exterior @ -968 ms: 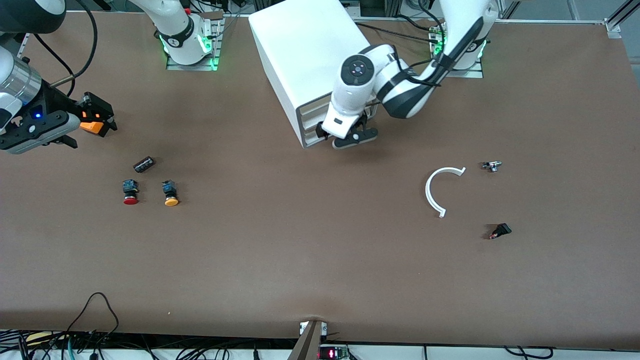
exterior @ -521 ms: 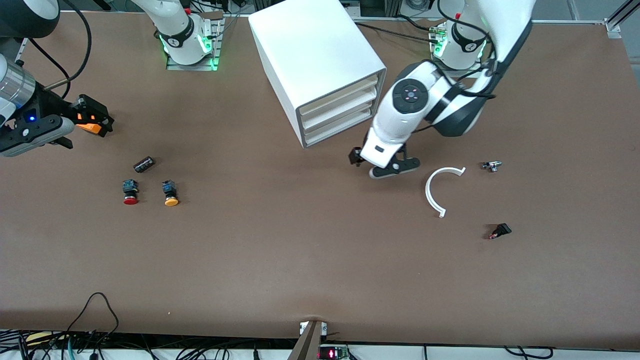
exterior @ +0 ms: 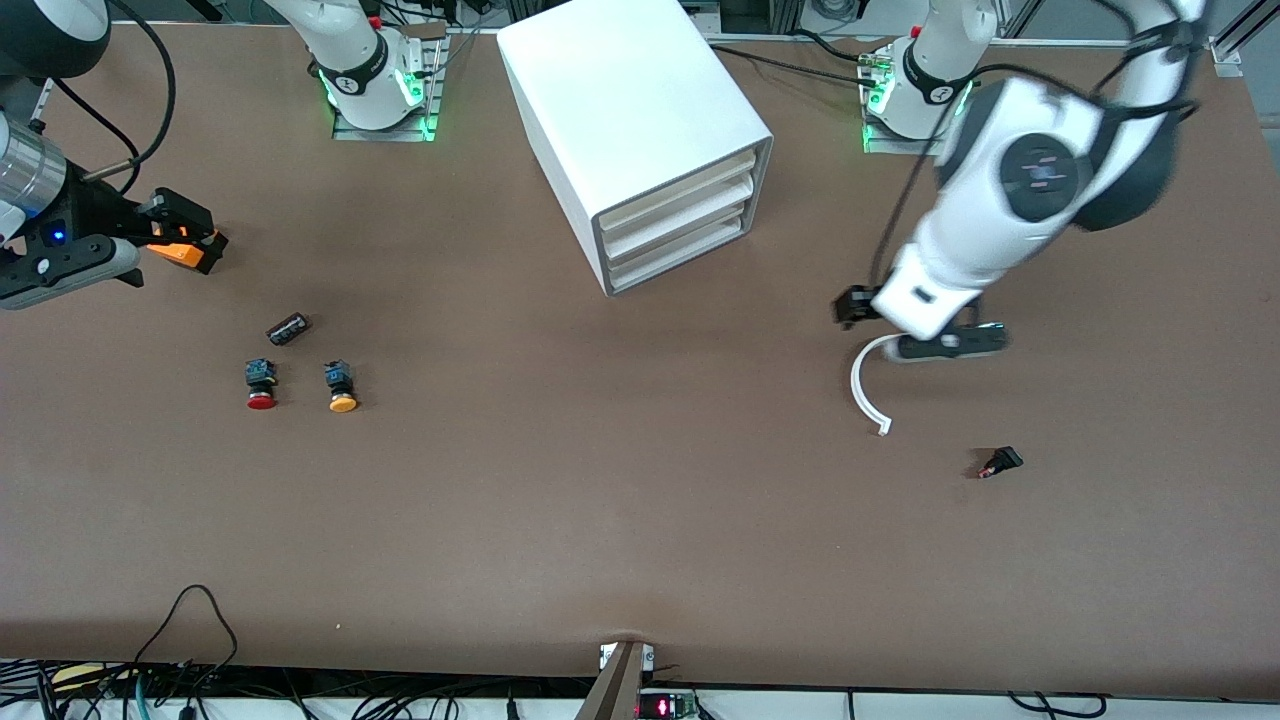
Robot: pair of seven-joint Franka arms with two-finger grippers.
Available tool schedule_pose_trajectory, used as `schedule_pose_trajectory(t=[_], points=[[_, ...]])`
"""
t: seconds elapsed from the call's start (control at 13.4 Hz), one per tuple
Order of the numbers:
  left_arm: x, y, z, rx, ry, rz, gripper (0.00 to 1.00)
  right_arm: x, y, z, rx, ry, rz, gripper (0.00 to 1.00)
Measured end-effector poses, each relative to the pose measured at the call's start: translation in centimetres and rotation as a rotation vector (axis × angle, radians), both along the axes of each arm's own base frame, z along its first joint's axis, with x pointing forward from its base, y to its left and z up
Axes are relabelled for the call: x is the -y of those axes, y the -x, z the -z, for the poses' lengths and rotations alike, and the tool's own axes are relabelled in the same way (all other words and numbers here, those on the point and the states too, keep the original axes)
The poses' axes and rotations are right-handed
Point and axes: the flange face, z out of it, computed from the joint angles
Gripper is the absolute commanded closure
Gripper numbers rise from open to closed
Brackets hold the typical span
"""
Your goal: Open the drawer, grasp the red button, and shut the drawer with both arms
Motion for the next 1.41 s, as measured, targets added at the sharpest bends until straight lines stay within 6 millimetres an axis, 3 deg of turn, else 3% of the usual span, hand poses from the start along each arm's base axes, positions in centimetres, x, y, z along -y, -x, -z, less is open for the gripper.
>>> schedule_pose_trajectory(t=[0.15, 0.37, 0.82, 1.04, 1.41], points=[[-4.2, -0.1, -1.8, -0.001, -0.010, 0.022, 0.00, -0.2, 0.0, 0.0, 0.001, 0.000, 0.007, 0.00], [-8.8, 0.2, -3.6, -0.006, -0.015, 0.076, 0.00, -0.4, -0.1, -0.4, 0.012, 0.011, 0.010, 0.00], [-15.0, 1.3, -6.0, -0.016, -0.019, 0.065, 0.00, 0.1, -0.5, -2.0, 0.049, 0.033, 0.021, 0.00], [-16.9, 1.8, -7.9, -0.007, -0.019, 0.057, 0.00, 0.2, -0.7, -2.0, 0.063, 0.032, 0.024, 0.00], [-17.8, 1.8, -10.9, 0.015, -0.026, 0.052, 0.00, 0.2, -1.1, -2.0, 0.086, 0.032, 0.026, 0.00]])
